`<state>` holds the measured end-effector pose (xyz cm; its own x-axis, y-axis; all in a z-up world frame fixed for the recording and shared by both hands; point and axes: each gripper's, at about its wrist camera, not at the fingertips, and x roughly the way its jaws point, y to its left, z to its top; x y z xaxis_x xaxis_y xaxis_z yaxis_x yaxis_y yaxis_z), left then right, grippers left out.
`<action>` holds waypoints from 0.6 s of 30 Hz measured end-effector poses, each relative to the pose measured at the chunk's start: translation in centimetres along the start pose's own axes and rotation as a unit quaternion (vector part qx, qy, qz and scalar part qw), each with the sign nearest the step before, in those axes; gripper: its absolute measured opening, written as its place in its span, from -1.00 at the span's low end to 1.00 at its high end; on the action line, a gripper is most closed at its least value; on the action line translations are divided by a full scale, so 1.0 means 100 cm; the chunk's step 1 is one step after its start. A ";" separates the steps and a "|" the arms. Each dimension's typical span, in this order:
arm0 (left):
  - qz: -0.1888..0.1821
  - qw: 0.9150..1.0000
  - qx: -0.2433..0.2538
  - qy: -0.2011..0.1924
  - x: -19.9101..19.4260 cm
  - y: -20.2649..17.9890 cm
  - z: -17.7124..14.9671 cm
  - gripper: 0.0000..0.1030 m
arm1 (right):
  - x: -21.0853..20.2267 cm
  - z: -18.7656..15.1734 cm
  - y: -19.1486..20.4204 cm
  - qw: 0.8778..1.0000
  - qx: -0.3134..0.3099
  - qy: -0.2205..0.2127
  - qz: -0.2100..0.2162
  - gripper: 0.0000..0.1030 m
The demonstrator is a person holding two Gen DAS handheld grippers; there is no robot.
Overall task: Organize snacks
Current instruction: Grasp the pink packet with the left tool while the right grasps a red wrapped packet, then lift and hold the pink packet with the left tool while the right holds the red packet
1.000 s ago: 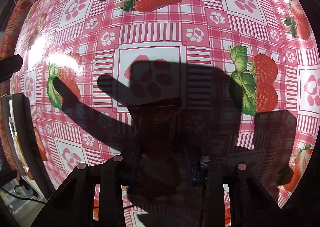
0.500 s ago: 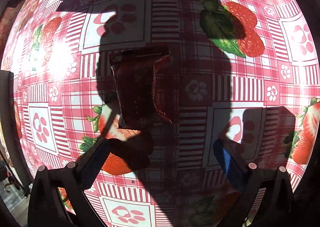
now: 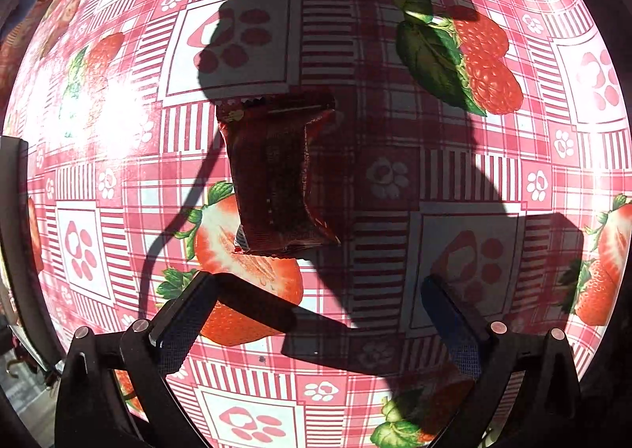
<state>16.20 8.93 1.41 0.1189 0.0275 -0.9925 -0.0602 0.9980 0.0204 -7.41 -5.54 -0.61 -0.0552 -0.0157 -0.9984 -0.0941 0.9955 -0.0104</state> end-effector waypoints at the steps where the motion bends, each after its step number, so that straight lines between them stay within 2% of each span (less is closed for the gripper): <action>1: 0.007 1.000 0.020 -0.002 -0.001 -0.005 -0.007 -0.48 | 0.000 0.000 0.000 1.000 0.001 0.000 0.000 1.00; 3: 0.014 0.999 0.043 -0.006 -0.004 -0.004 -0.027 -0.48 | 0.000 -0.001 -0.001 1.000 0.001 0.000 0.000 1.00; 7: 0.007 0.998 0.064 0.002 -0.010 0.011 -0.092 -0.48 | 0.000 -0.001 0.000 1.000 0.001 -0.001 0.000 1.00; 13: -0.002 0.997 0.073 0.036 -0.020 0.044 -0.210 -0.45 | -0.003 -0.002 -0.001 1.000 0.000 -0.010 0.000 1.00; 14: -0.001 0.996 0.072 0.044 -0.020 0.048 -0.224 -0.25 | -0.003 -0.002 -0.001 1.000 0.000 -0.012 0.000 1.00; 15: 0.003 0.996 0.074 0.055 -0.019 0.052 -0.235 0.11 | -0.004 -0.003 -0.001 1.000 0.000 -0.014 0.000 1.00; 17: 0.014 0.995 0.074 0.065 -0.019 0.060 -0.252 0.38 | -0.005 -0.006 -0.002 1.000 0.002 -0.019 0.000 1.00; 18: 0.015 0.995 0.070 0.065 -0.020 0.065 -0.258 0.38 | -0.005 -0.007 -0.002 1.000 0.002 -0.022 -0.001 1.00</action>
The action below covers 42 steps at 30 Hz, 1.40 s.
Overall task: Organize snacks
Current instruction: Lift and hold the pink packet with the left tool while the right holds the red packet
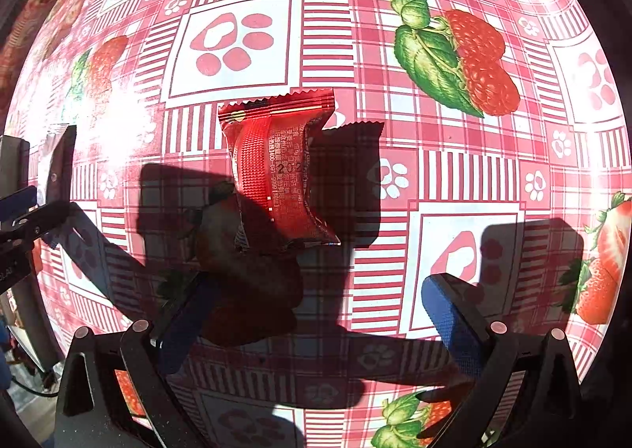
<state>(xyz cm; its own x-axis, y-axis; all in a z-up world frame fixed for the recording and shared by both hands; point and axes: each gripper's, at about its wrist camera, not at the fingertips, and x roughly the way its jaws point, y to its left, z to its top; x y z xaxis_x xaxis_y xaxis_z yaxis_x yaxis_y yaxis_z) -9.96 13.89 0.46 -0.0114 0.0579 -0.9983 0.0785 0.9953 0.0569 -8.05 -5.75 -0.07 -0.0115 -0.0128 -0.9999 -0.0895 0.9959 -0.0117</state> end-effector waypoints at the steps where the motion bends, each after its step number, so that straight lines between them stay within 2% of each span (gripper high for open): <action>1: -0.005 1.000 -0.005 0.002 -0.001 0.004 -0.004 0.39 | 0.000 -0.001 0.000 1.000 0.001 -0.002 0.000 1.00; 5: -0.029 0.999 -0.028 0.000 -0.005 0.039 -0.021 0.51 | -0.001 -0.006 0.001 1.000 0.004 -0.012 0.000 1.00; 9: -0.035 0.999 -0.017 -0.006 -0.005 0.046 -0.019 0.53 | 0.000 -0.012 0.001 1.000 0.005 -0.021 0.000 1.00; 11: -0.030 0.999 -0.006 -0.007 -0.006 0.043 -0.011 0.53 | 0.001 -0.013 0.001 1.000 0.005 -0.017 0.000 1.00; 13: -0.026 1.000 0.003 -0.006 -0.005 0.038 0.000 0.53 | 0.002 -0.009 0.001 1.000 0.005 0.006 0.000 1.00; 14: -0.025 1.000 0.004 -0.003 -0.008 0.040 0.026 0.53 | 0.003 -0.004 0.001 1.000 0.007 0.023 0.000 1.00; 15: -0.026 1.000 0.006 -0.001 -0.006 0.039 0.032 0.53 | 0.002 0.000 0.000 0.999 0.013 0.030 0.001 1.00; 17: -0.024 1.000 0.011 0.002 -0.001 0.033 0.037 0.53 | -0.007 0.006 0.000 1.000 0.020 0.011 0.009 1.00; 19: -0.021 1.000 0.015 0.002 0.004 0.029 0.040 0.60 | -0.014 0.015 0.002 1.000 0.021 0.000 0.008 1.00; 22: -0.025 1.000 0.016 0.001 0.009 0.024 0.040 0.71 | -0.011 0.029 0.006 1.000 0.021 0.011 0.011 1.00; 25: -0.023 0.999 0.022 0.020 0.019 0.036 0.040 1.00 | 0.000 0.037 0.011 0.999 0.013 0.035 0.003 1.00; 28: -0.025 0.999 0.015 0.015 0.024 0.031 0.049 1.00 | 0.003 0.037 0.014 0.999 0.012 0.037 0.001 1.00; 37: -0.027 1.000 0.009 0.006 0.022 0.037 0.040 1.00 | 0.002 0.035 0.014 1.000 0.010 0.025 0.001 1.00; 42: -0.027 1.000 0.009 0.006 0.024 0.034 0.046 1.00 | 0.000 0.034 0.013 1.000 0.008 0.021 0.001 1.00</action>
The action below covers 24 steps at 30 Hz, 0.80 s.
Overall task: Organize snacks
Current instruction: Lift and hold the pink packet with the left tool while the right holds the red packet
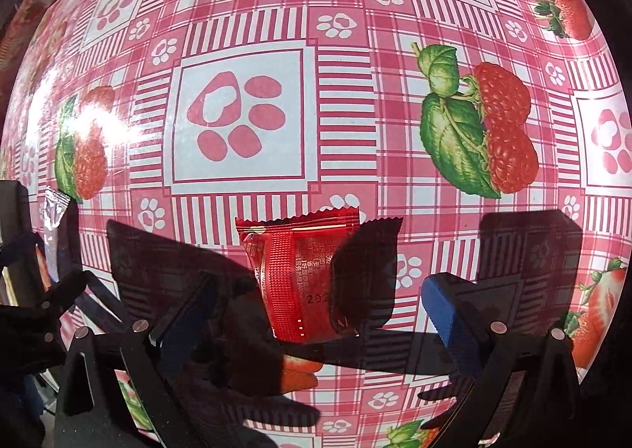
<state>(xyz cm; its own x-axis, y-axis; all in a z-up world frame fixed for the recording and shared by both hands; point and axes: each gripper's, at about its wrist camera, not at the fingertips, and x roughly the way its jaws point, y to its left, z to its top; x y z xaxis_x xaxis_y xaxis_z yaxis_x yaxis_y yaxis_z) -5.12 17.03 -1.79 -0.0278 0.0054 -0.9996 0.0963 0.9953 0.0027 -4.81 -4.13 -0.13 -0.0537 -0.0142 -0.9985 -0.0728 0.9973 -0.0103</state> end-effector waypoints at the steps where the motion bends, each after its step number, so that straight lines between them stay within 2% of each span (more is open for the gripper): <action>1: 0.000 1.000 0.000 0.000 0.000 0.000 0.000 1.00 | 0.000 0.000 0.000 1.000 -0.001 -0.001 0.000 1.00; 24: 0.001 1.000 0.003 -0.001 0.000 0.001 0.000 1.00 | -0.002 -0.002 0.000 1.000 -0.006 -0.011 -0.001 1.00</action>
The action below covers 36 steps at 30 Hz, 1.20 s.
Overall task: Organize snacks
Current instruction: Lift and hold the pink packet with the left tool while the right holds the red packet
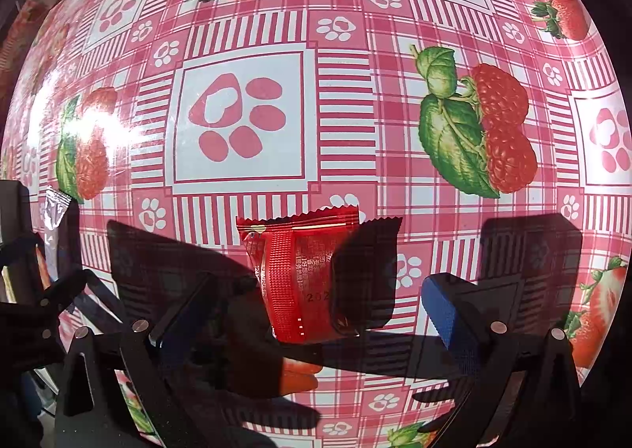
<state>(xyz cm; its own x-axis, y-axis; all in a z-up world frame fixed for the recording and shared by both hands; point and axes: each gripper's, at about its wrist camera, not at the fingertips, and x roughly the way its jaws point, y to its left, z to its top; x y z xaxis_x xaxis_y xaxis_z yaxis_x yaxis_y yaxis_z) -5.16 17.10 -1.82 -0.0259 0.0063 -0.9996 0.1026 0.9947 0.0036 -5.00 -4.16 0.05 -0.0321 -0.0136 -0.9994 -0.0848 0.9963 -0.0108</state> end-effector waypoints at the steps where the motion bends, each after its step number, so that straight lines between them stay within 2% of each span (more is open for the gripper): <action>1: 0.000 1.000 0.000 0.000 0.000 0.000 0.000 1.00 | 0.000 0.000 0.000 1.000 0.000 -0.001 0.000 1.00; 10: 0.000 1.000 -0.001 0.000 0.000 0.000 0.001 1.00 | 0.001 0.003 0.001 1.000 0.000 0.015 0.000 1.00; 36: 0.000 1.000 -0.003 -0.002 0.000 0.000 -0.001 1.00 | 0.001 0.003 0.001 1.000 0.002 0.013 0.000 1.00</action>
<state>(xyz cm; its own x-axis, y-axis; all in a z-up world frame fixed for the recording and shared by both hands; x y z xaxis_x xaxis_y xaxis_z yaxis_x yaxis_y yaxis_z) -5.23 17.09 -1.81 -0.0209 0.0063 -0.9998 0.0957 0.9954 0.0042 -4.74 -4.07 -0.08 -0.0575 -0.0155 -0.9982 -0.0806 0.9967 -0.0108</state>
